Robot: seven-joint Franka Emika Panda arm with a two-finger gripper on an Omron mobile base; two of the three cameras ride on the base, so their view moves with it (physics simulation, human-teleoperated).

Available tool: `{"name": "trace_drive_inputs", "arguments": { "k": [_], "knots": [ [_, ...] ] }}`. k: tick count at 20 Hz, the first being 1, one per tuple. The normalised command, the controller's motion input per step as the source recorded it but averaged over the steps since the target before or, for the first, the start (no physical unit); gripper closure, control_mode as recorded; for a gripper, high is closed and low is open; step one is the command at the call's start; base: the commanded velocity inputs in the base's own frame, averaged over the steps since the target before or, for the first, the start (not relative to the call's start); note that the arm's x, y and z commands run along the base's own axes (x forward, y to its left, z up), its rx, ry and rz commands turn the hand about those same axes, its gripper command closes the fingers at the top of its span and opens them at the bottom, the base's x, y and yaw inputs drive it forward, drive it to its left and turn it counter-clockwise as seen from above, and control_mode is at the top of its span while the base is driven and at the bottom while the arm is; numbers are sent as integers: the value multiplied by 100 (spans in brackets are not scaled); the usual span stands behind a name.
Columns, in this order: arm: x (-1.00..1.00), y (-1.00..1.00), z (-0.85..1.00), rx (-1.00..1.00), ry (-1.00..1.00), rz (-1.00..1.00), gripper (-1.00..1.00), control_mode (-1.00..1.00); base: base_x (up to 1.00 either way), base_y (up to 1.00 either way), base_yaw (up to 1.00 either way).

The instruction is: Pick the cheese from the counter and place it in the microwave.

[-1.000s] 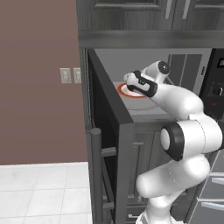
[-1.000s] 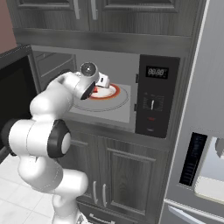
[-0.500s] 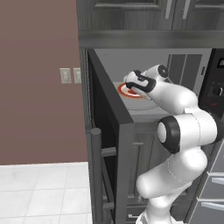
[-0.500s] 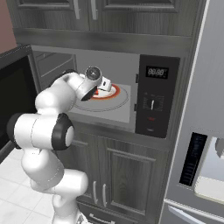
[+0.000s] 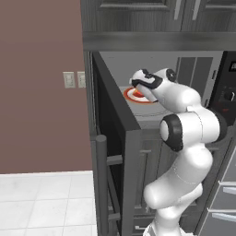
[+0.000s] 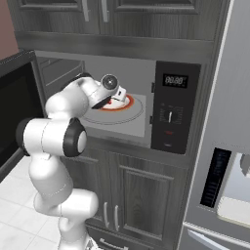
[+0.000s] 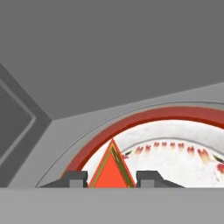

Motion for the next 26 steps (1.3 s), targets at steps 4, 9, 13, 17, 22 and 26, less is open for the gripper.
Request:
{"name": "trace_drive_inputs", "arguments": {
  "k": [4,9,13,17,22,26],
  "knots": [
    [15,-15,-19,3,0,0,100,-100,0,0,0],
    [10,-13,-11,1,0,0,100,-100,0,0,0],
    [1,-1,-16,0,0,0,100,-100,0,0,0],
    [0,0,-11,0,0,0,100,-100,0,0,0],
    [0,0,-11,0,0,0,100,-100,0,0,0],
    [0,0,-6,0,0,0,-100,-100,0,0,0]
  ]
}}
